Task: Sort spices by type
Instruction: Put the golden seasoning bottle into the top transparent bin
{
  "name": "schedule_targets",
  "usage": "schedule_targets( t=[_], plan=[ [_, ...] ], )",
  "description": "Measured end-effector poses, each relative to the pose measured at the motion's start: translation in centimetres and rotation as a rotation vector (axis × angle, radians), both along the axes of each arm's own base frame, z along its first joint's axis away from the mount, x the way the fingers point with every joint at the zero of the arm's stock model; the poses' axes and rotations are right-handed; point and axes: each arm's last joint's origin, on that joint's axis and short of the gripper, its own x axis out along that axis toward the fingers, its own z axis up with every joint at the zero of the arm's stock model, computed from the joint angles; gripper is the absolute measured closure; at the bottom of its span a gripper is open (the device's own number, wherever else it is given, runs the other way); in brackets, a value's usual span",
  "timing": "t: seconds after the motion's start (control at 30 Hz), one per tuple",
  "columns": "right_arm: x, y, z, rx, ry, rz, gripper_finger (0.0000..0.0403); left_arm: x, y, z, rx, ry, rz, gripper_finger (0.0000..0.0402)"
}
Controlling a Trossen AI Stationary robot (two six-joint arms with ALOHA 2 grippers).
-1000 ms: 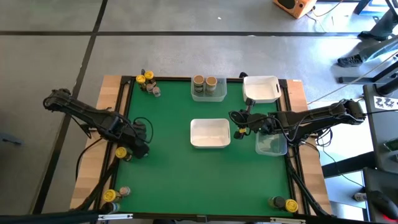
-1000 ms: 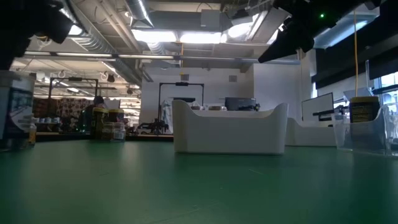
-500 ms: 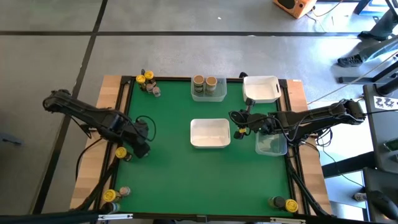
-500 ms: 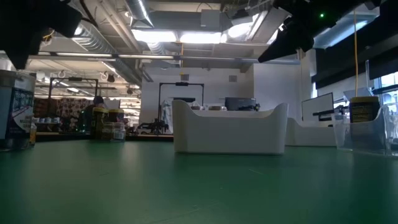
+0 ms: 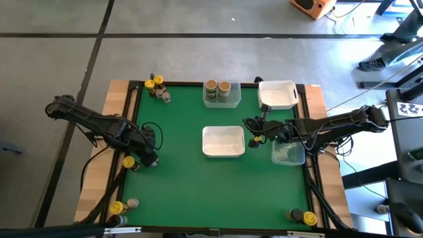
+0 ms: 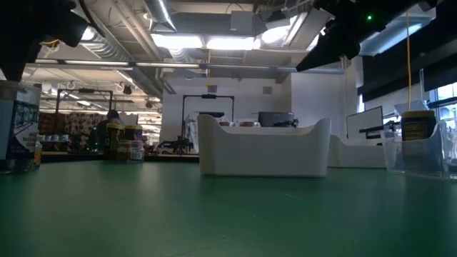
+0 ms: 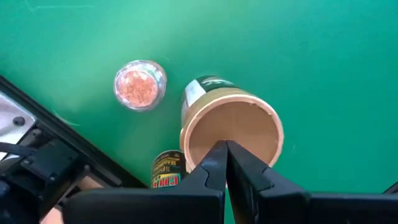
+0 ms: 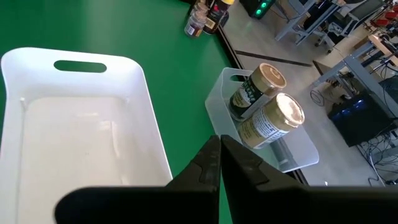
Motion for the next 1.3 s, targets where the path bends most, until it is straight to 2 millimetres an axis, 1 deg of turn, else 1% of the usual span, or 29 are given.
schedule_targets(
  t=[0.33,0.47,0.6,0.73,0.87,1.03,1.3],
  plan=[
    [0.0,0.0,0.0,0.0,0.0,0.0,0.0388,-0.1,-0.1,-1.1,-0.054,0.018,-0.004,0.0396],
    [0.0,0.0,0.0,0.0,0.0,0.0,0.0388,0.4,-0.3,-1.1,-0.066,-0.028,-0.018,0.0396],
    [0.0,0.0,0.0,0.0,0.0,0.0,0.0388,1.2,-0.5,-1.0,-0.063,-0.11,-0.025,0.0396],
    [0.0,0.0,0.0,0.0,0.0,0.0,0.0388,1.6,-0.5,-1.0,-0.016,-0.165,-0.029,0.0396],
    [0.0,0.0,0.0,0.0,0.0,0.0,0.0388,2.0,-0.5,-1.2,0.024,-0.167,-0.037,0.0396],
    [0.0,0.0,0.0,0.0,0.0,0.0,0.0388,3.1,-0.7,-1.6,0.047,-0.19,-0.073,0.0396],
    [0.0,0.0,0.0,0.0,0.0,0.0,0.0388,4.7,0.1,-1.8,0.187,-0.283,-0.068,0.0396]
  ],
)
